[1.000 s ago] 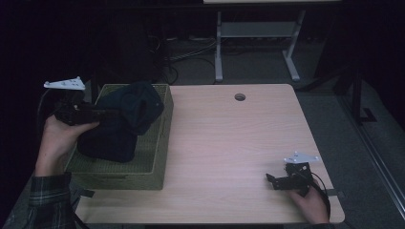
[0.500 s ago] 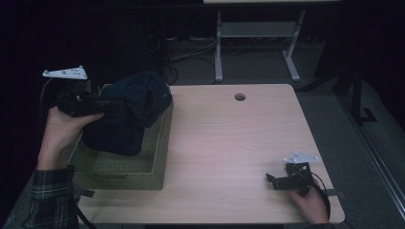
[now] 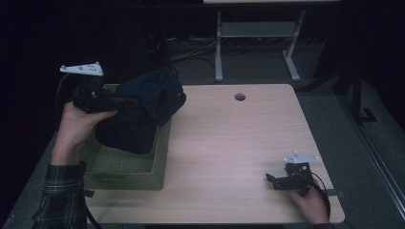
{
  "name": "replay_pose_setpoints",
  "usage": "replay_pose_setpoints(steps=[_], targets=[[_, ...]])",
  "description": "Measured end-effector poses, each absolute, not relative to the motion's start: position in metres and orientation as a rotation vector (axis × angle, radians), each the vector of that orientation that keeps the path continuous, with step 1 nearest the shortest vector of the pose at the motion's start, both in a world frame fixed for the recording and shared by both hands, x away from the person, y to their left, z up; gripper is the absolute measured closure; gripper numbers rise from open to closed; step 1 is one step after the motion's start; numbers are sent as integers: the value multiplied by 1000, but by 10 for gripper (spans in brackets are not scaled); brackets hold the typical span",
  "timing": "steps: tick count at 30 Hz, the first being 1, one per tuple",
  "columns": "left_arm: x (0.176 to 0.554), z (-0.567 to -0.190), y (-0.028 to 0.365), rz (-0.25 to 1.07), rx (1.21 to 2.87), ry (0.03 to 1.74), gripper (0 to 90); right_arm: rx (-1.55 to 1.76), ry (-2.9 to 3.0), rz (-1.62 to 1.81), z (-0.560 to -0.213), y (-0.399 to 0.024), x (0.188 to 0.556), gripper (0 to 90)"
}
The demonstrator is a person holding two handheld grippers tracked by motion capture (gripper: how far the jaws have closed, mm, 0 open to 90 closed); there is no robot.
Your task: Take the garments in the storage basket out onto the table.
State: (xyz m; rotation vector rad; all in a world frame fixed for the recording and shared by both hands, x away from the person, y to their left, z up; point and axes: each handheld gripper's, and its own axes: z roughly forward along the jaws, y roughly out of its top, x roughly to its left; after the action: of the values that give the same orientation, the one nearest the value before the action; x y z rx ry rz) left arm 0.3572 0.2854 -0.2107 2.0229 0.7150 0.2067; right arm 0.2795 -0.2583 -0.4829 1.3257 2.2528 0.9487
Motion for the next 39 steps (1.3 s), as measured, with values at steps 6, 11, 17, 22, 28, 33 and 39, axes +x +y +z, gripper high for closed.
replay_pose_setpoints(steps=[6, 11, 17, 22, 28, 33, 39], targets=[[360, -208, 272, 188, 2023, 685, 798, 1325, 2253, 949, -483, -258, 280, 24], [362, -209, 259, 176, 2029, 665, 798, 1325, 2253, 949, -483, -258, 280, 24], [365, -209, 247, 161, 2035, 642, 799, 1325, 2253, 949, -483, -258, 280, 24], [367, -207, 232, 143, 2024, 611, 799, 1325, 2253, 949, -483, -258, 280, 24], [369, -210, 218, 125, 2033, 589, 799, 1325, 2253, 949, -483, -258, 280, 24], [371, -213, 205, 107, 2035, 570, 799, 1326, 2253, 949, -483, -258, 280, 24], [372, -218, 192, 94, 2044, 551, 799, 1326, 2253, 949, -483, -258, 279, 24]])
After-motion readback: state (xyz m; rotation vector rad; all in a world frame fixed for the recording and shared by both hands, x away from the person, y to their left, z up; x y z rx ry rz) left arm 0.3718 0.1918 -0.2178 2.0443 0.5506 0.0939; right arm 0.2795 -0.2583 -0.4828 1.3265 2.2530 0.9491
